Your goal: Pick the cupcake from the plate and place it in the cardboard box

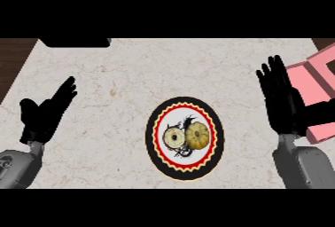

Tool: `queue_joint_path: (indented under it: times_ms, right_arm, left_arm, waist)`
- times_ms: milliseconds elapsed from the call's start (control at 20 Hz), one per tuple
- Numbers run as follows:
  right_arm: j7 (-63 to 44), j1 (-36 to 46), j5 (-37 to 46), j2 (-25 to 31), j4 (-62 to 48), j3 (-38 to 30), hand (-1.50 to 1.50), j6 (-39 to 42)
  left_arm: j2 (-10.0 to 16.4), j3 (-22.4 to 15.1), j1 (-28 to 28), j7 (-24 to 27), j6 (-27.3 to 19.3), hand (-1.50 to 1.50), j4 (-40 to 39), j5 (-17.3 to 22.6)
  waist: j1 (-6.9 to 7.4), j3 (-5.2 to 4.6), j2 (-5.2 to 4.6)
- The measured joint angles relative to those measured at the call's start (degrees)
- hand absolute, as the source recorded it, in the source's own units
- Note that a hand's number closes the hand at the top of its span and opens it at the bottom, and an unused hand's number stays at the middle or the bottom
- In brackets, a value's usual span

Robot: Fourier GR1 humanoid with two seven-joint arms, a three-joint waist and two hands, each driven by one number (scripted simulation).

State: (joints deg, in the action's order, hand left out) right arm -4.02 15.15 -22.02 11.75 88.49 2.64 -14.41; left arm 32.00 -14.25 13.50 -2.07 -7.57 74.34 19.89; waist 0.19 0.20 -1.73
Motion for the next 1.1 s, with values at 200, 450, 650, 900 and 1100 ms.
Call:
queue_joint_path:
  times_ms: [200,450,650,900,1100]
  right_arm:
    - [0.0,1.8,0.6,1.3,-0.5,3.9,-1.50,6.4]
    - [7.1,3.9,10.3,3.4,-1.1,8.7,-1.50,7.2]
    - [21.1,1.2,14.9,0.9,-1.5,11.6,-1.50,7.6]
    - [26.7,0.3,20.9,4.7,0.8,15.6,-1.50,11.6]
    - [18.4,3.3,29.5,11.4,3.3,19.7,-1.50,13.7]
  left_arm:
    - [-0.9,2.2,-1.2,-0.2,-0.1,0.00,1.4,1.8]
    - [-3.1,4.8,-3.3,-0.2,-0.7,0.00,4.3,5.9]
    - [-3.0,6.2,-6.1,-2.1,-0.9,0.00,8.9,8.2]
    - [-3.3,7.3,-8.7,-3.2,-1.7,0.00,12.0,8.6]
    - [-3.0,7.7,-9.8,-4.0,-2.0,0.00,13.6,8.9]
  waist:
    - [0.94,-0.11,1.16]
    - [2.03,-0.25,1.81]
    - [1.67,-0.14,1.87]
    - [0.63,-0.18,1.94]
    - [0.37,-0.34,2.27]
